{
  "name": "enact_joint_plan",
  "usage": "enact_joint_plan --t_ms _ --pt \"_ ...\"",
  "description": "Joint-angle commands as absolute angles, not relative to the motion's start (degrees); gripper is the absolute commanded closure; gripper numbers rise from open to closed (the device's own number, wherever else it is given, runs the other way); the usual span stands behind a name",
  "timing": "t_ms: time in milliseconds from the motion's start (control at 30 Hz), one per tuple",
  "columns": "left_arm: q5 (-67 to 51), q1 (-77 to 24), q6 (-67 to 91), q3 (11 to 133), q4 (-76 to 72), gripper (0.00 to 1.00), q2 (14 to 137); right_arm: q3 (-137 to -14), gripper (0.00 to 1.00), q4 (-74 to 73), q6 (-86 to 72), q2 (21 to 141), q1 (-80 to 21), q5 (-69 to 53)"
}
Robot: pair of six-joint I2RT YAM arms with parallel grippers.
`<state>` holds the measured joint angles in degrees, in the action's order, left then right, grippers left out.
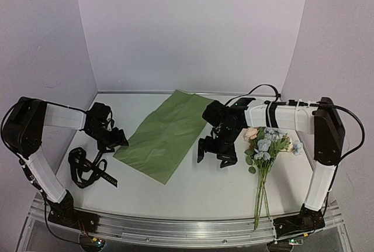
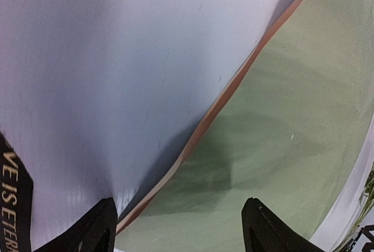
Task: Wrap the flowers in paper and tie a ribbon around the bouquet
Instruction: Move the folded wrapping paper to the center of the board.
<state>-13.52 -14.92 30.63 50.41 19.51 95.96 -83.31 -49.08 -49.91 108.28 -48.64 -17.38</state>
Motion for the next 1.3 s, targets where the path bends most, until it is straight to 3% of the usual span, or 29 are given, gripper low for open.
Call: enact_joint_plan --t_ms 0,367,733,833,967,1267 --pt "-14.7 -14.6 27.9 55.8 17.9 0.25 98.8 -86.7 0.09 -47.0 -51.5 110.8 -49.1 -18.0" --pt "-20.3 -17.5 31.0 51.5 17.6 0.44 95.8 -88.6 0.11 -45.6 -52.5 115.3 -49.1 -18.8" --pt "-22.3 -31.5 44.3 40.4 11.4 0.61 84.5 -80.9 0.13 -44.4 -50.1 110.7 -50.9 -17.6" --pt "-19.1 -31.8 44.3 41.0 14.3 0.59 81.5 -80.7 0.12 -48.0 -42.2 108.8 -52.8 -13.3" --pt "-14.2 -30.8 41.4 45.6 19.5 0.49 81.0 -81.6 0.10 -51.9 -30.3 107.1 -55.2 -7.2" --pt "-20.1 -22.0 35.7 53.9 17.2 0.39 90.9 -86.5 0.07 -49.8 -0.3 111.9 -65.5 7.2"
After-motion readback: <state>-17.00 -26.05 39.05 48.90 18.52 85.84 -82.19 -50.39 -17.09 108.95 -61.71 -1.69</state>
